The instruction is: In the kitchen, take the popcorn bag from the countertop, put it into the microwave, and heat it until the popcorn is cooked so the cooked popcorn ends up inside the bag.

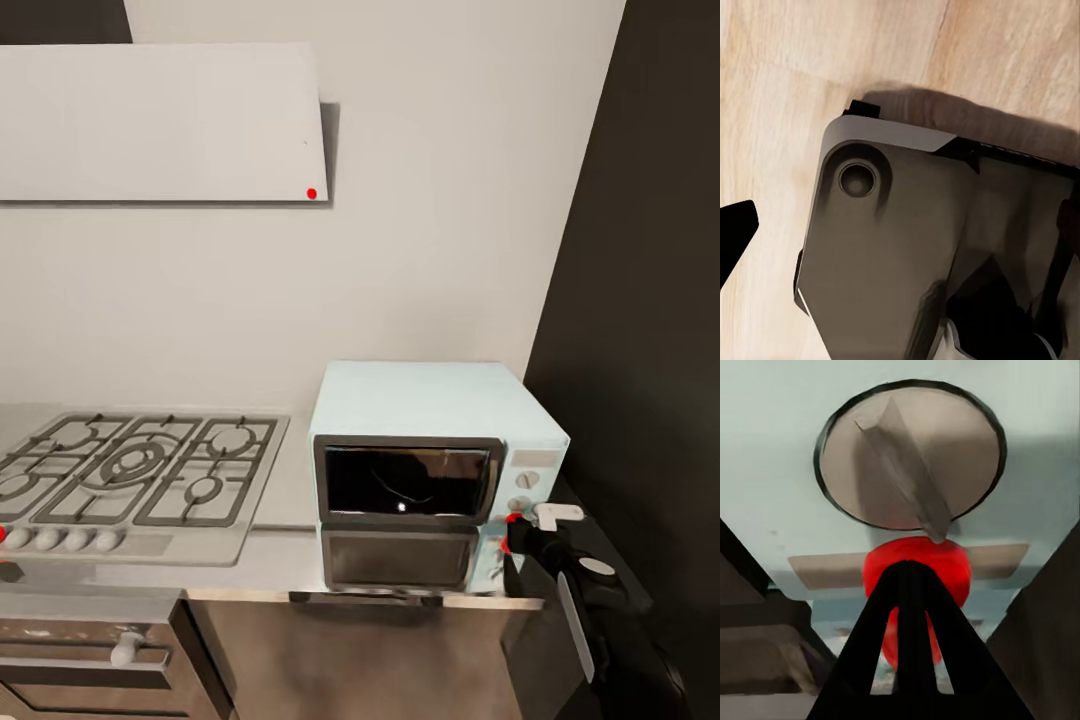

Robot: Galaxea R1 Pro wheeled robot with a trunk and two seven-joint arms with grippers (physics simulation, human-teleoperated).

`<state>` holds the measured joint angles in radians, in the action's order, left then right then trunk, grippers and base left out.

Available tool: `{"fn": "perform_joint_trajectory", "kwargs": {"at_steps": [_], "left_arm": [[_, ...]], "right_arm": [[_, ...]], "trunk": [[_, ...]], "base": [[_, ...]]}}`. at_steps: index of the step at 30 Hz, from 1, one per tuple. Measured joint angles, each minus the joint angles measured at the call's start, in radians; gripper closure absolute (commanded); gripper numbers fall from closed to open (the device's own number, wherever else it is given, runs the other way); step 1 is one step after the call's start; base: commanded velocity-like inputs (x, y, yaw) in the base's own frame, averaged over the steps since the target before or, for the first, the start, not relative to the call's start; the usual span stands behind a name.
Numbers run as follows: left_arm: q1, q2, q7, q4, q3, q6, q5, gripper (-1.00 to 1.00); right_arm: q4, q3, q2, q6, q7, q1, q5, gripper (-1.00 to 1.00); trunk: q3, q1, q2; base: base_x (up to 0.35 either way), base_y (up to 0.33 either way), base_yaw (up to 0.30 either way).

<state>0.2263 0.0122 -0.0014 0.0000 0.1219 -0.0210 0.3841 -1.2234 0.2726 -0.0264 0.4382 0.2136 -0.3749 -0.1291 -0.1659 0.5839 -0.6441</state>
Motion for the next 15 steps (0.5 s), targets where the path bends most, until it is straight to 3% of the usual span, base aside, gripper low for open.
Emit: {"fn": "perform_joint_trajectory", "kwargs": {"at_steps": [7, 8, 9, 15], "left_arm": [[-0.001, -0.001, 0.000, -0.001, -0.001, 0.000, 0.000, -1.00], [0.000, -0.001, 0.000, 0.000, 0.000, 0.000, 0.000, -1.00], [0.000, -0.001, 0.000, 0.000, 0.000, 0.000, 0.000, -1.00], [0.000, 0.000, 0.000, 0.000, 0.000, 0.000, 0.000, -1.00]], "right_arm": [[0.023, 0.001, -0.001, -0.033, -0.002, 0.043, -0.010, 1.00], [0.012, -0.001, -0.008, -0.033, 0.003, 0.057, 0.008, 1.00], [0.036, 0.000, -0.014, -0.035, 0.001, 0.055, -0.002, 1.00], [0.059, 0.000, -0.020, -0.036, 0.000, 0.050, -0.012, 1.00]], "trunk": [[0.000, 0.000, -0.001], [0.000, 0.000, -0.001], [0.000, 0.000, -0.001], [0.000, 0.000, 0.000]], "base": [[0.156, 0.000, 0.000], [0.155, 0.000, 0.000], [0.141, 0.000, 0.000], [-0.041, 0.000, 0.000]]}}
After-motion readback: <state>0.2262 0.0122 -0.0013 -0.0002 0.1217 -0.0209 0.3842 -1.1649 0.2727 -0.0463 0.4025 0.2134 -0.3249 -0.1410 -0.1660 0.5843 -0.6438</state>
